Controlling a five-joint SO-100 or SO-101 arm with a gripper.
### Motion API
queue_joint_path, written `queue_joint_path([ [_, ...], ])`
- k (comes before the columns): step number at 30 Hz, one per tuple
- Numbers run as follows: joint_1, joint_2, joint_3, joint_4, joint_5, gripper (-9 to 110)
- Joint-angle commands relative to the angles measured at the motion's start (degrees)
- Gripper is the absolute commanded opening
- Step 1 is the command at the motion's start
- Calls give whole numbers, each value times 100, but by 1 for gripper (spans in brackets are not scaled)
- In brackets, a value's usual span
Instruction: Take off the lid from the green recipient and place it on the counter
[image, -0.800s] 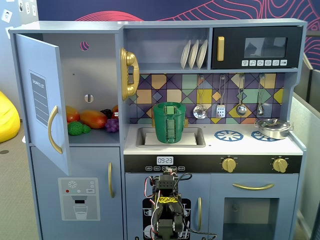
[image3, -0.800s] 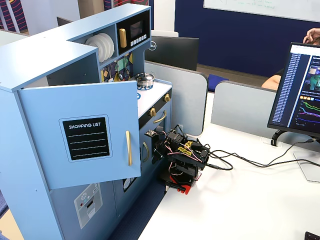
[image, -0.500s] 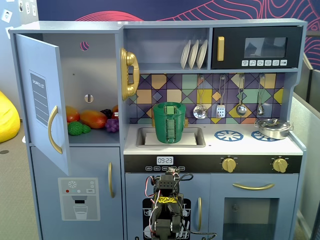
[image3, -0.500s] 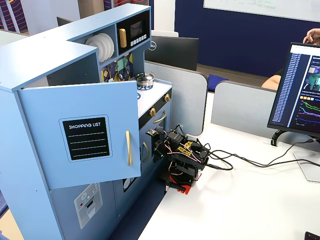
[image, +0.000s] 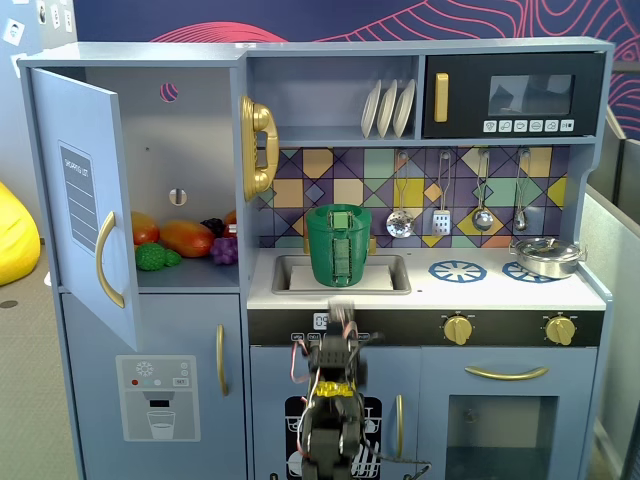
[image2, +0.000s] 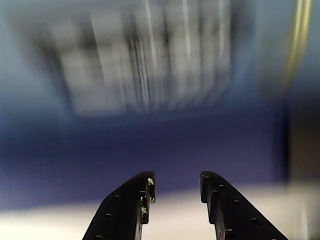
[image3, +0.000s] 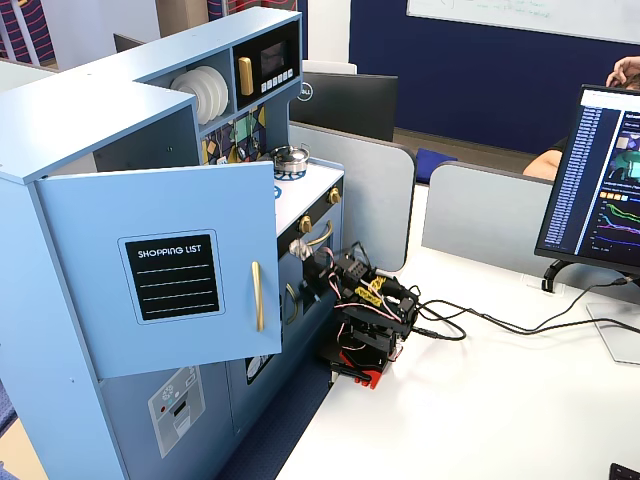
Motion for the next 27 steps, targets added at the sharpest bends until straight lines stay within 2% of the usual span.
queue_joint_path([
  [1,-237,-703,-1934,-1099,-220,11],
  [5,-185,-1441,-3226,-1714,-193,27],
  [9,-70,-2118,-4034,-2303,-246,35],
  [18,26,-3182,-4746,-3419,-606,36],
  [27,308,-3894,-5423,-3489,-677,36],
])
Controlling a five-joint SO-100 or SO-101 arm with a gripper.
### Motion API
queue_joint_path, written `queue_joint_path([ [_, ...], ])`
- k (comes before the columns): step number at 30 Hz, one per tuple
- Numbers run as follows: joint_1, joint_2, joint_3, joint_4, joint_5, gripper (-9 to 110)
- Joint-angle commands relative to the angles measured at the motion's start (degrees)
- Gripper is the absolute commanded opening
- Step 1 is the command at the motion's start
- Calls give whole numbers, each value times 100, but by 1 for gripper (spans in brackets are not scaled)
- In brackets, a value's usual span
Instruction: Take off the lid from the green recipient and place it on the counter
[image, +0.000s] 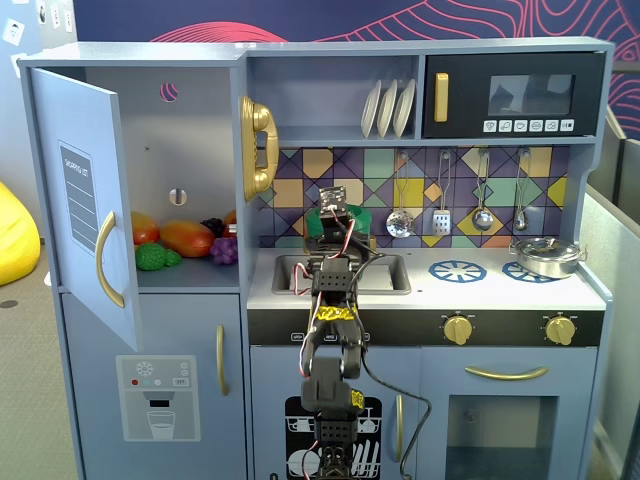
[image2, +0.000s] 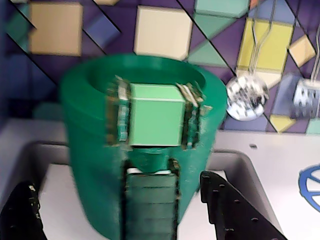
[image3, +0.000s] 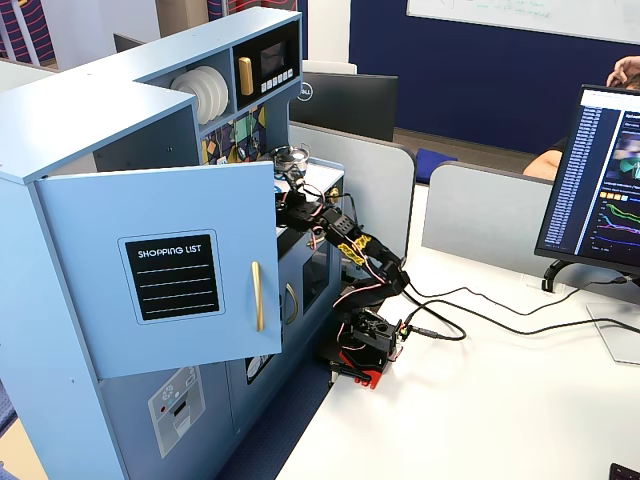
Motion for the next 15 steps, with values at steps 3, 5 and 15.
queue_joint_path([
  [3,158,-448,-835,-202,-70,36],
  [5,158,-642,-1046,-211,-44,36],
  [15,79,-1714,-2171,-343,158,35],
])
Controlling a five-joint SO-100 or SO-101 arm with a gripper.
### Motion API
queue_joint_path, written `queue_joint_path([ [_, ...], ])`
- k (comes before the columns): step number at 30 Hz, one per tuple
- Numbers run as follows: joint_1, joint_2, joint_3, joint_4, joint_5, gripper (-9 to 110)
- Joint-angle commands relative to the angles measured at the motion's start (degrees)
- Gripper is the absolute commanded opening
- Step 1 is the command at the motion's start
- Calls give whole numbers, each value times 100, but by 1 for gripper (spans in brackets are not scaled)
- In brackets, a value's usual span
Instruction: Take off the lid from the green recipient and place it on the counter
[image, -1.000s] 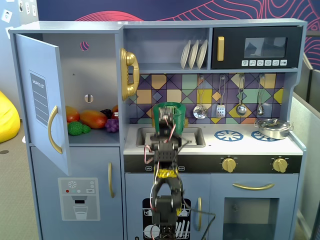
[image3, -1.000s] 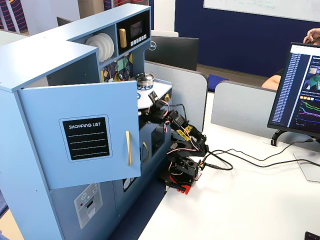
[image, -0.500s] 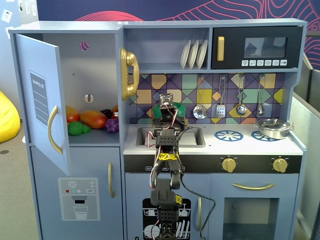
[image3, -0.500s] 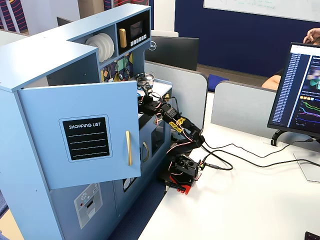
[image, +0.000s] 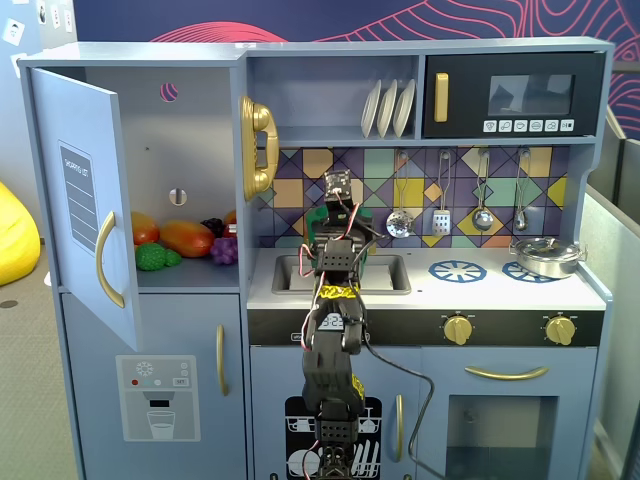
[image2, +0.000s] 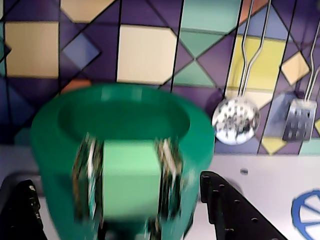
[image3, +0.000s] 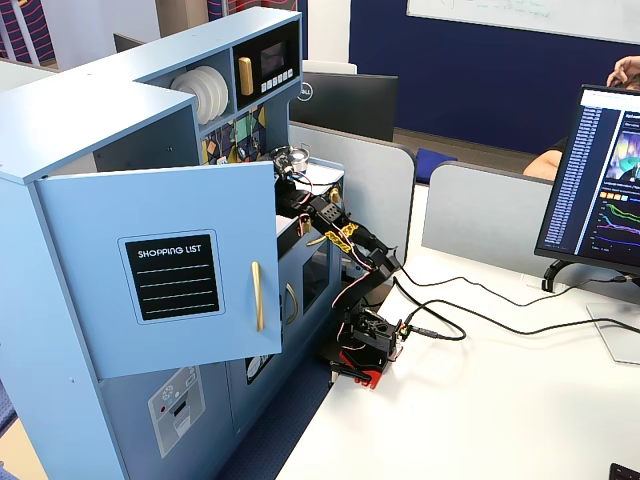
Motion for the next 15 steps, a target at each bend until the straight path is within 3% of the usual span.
queue_joint_path([
  [1,-9,-352,-800,-211,246,35],
  [8,-97,-589,-949,-132,817,27],
  [15,-281,-554,-949,-53,800,4],
])
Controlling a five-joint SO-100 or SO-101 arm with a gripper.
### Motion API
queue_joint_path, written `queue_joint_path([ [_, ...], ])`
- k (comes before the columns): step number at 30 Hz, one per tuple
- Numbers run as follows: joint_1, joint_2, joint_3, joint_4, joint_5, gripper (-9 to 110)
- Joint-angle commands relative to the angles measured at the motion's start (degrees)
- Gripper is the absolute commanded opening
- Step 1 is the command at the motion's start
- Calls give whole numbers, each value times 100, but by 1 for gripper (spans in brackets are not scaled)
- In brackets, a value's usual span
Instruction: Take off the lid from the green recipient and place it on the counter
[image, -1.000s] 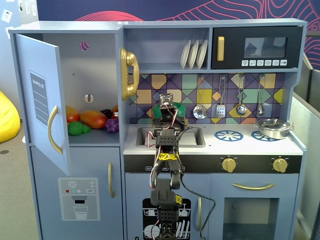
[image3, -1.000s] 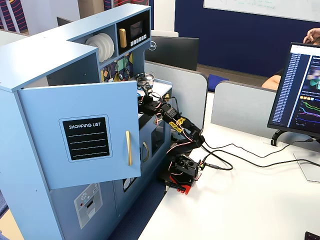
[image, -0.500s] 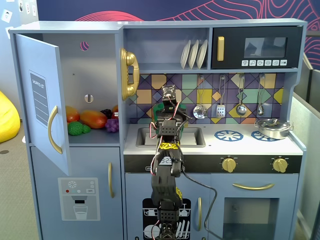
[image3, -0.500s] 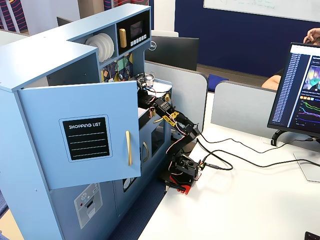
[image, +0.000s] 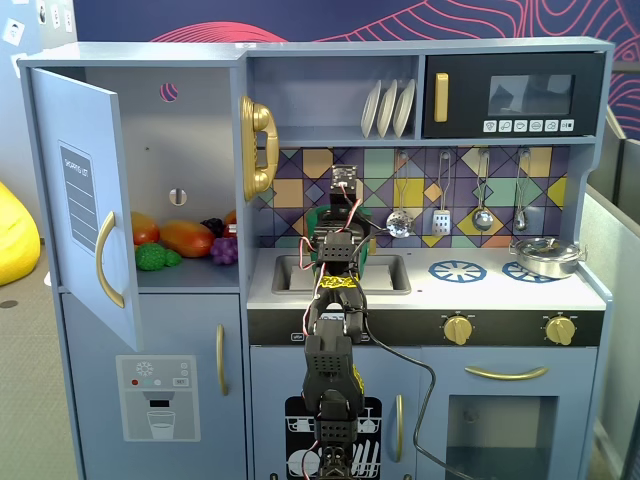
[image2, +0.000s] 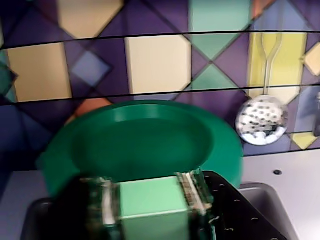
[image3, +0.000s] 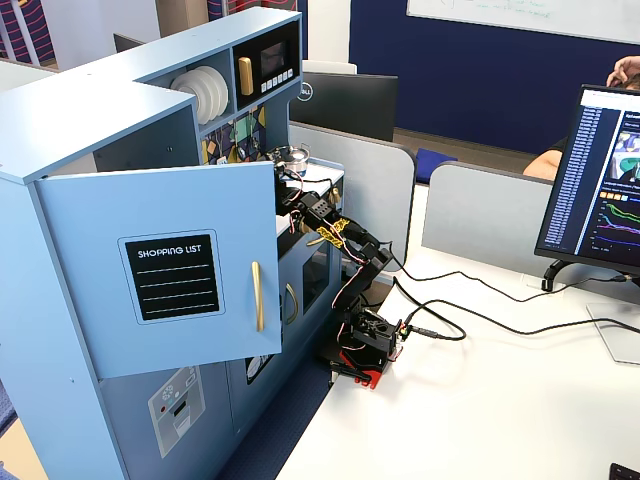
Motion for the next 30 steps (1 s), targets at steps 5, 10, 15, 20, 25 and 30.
queue_joint_path([
  [5,-193,62,-571,-255,-105,0],
  [10,-53,176,-888,-396,-791,0],
  [15,650,492,-861,-290,-1459,0],
  [20,1740,633,-765,-105,-1907,0],
  [25,2558,598,-598,0,-1951,0],
  [30,2830,615,255,-580,-1854,0],
])
